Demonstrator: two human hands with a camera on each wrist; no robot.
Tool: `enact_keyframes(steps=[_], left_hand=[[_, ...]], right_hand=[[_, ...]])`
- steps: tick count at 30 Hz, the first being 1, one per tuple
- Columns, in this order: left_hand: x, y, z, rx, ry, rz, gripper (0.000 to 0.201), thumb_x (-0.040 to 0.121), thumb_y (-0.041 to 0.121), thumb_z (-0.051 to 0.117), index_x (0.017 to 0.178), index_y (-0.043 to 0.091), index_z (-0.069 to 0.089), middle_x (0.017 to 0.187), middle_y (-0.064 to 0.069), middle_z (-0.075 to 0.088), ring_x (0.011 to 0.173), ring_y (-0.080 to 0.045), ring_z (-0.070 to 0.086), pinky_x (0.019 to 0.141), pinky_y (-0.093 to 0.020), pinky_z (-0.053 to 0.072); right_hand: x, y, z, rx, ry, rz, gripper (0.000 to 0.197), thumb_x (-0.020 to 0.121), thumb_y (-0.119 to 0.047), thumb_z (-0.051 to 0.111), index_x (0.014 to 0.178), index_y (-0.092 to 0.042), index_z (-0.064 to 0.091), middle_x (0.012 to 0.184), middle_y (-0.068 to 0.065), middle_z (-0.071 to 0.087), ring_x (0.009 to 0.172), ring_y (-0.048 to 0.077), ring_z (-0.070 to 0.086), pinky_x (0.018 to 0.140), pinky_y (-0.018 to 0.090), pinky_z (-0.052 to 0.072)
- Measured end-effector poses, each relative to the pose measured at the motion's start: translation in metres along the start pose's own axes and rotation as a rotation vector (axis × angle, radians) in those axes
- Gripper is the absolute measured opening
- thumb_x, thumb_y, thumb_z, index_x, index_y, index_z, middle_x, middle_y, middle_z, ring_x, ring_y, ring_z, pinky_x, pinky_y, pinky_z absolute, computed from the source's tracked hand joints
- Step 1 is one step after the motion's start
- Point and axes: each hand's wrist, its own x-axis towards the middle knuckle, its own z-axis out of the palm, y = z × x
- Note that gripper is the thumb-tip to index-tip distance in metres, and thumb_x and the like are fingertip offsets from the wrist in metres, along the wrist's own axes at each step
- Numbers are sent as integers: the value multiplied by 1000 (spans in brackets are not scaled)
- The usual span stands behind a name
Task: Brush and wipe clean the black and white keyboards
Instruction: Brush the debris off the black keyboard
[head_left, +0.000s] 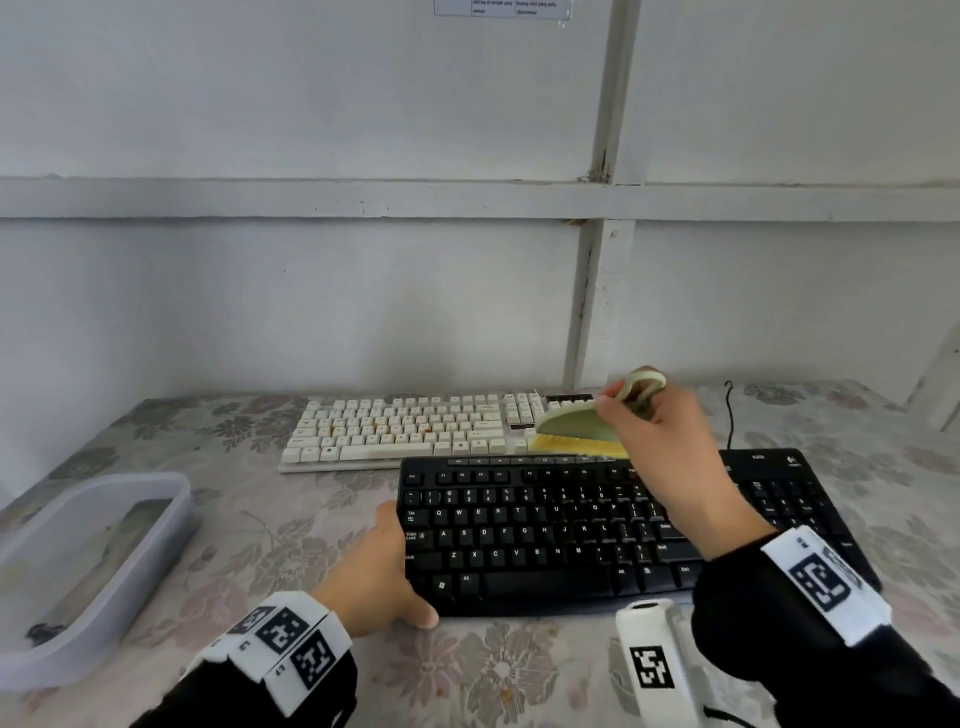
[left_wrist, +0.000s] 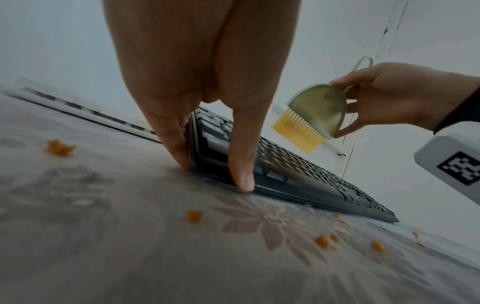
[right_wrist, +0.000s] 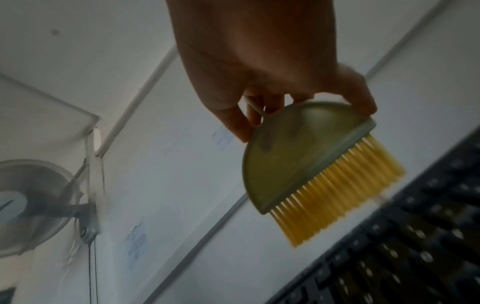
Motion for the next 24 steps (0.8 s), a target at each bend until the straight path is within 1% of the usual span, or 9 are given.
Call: enact_keyframes(steps=[4, 8, 11, 14, 16, 18, 19, 22, 24], left_hand=[[0, 0, -1, -14, -5, -9, 96, 61, 10, 83, 132, 17, 19, 111, 3, 55, 99, -14, 57, 74, -20, 44], [0, 0, -1, -9, -7, 1, 94, 61, 9, 82, 131, 17, 19, 108, 6, 55, 97, -11, 56, 69, -16, 42], [0, 0, -1, -15, -10, 3, 94, 62, 9, 81, 131, 17, 18, 106, 7, 55, 95, -8, 55, 66, -14, 41], [0, 0, -1, -16, -9, -2, 93, 61, 9, 81, 130, 18, 19, 106, 7, 55, 94, -8, 55, 66, -14, 41], [0, -1, 0, -20, -7, -7, 92, 61, 9, 82, 129, 18, 21, 107, 7, 55, 95, -8, 56, 66, -14, 41], [0, 0, 0, -17, -7, -10, 92, 61, 9, 82, 129, 18, 20, 107, 6, 56, 95, -9, 56, 65, -14, 41], [0, 1, -1, -12, -7, -10, 92, 62, 9, 82, 129, 18, 20, 107, 5, 56, 94, -9, 56, 64, -14, 40], [-1, 1, -1, -5, -7, -10, 92, 63, 10, 81, 130, 18, 20, 108, 5, 57, 92, -8, 56, 63, -14, 40], [-2, 1, -1, -5, -7, -14, 92, 63, 10, 82, 131, 18, 20, 109, 4, 56, 94, -10, 56, 64, -14, 40]], right_hand=[[-3, 16, -5, -3, -51, 96, 10, 92, -16, 57, 92, -9, 64, 88, 7, 65, 85, 21, 60, 77, 30, 48], [2, 21, -24, -260, 115, 19, 6, 91, -15, 57, 89, -12, 61, 80, 0, 62, 77, 20, 59, 70, 33, 47], [1, 17, -27, -68, 27, 5, 10, 91, -12, 58, 81, -15, 60, 77, -2, 60, 74, 12, 54, 67, 23, 42], [1, 23, -29, -55, -62, 68, 8, 91, -14, 58, 85, -16, 62, 84, 0, 62, 80, 16, 57, 68, 23, 43], [6, 30, -35, -214, 28, 63, 15, 91, -14, 57, 80, -24, 58, 80, -4, 60, 81, 21, 56, 65, 25, 44], [7, 28, -40, -376, 142, 12, 25, 90, -14, 57, 72, -30, 51, 73, -10, 56, 81, 25, 55, 74, 36, 48], [8, 26, -42, -376, 159, -15, 24, 89, -14, 58, 72, -29, 52, 72, -9, 56, 79, 25, 55, 75, 39, 48], [5, 21, -38, -235, 48, 25, 10, 91, -12, 56, 82, -14, 59, 74, -1, 58, 71, 18, 52, 67, 30, 44], [4, 23, -34, -371, 103, 40, 9, 90, -14, 54, 81, -15, 55, 71, -8, 52, 81, 20, 47, 81, 39, 43]])
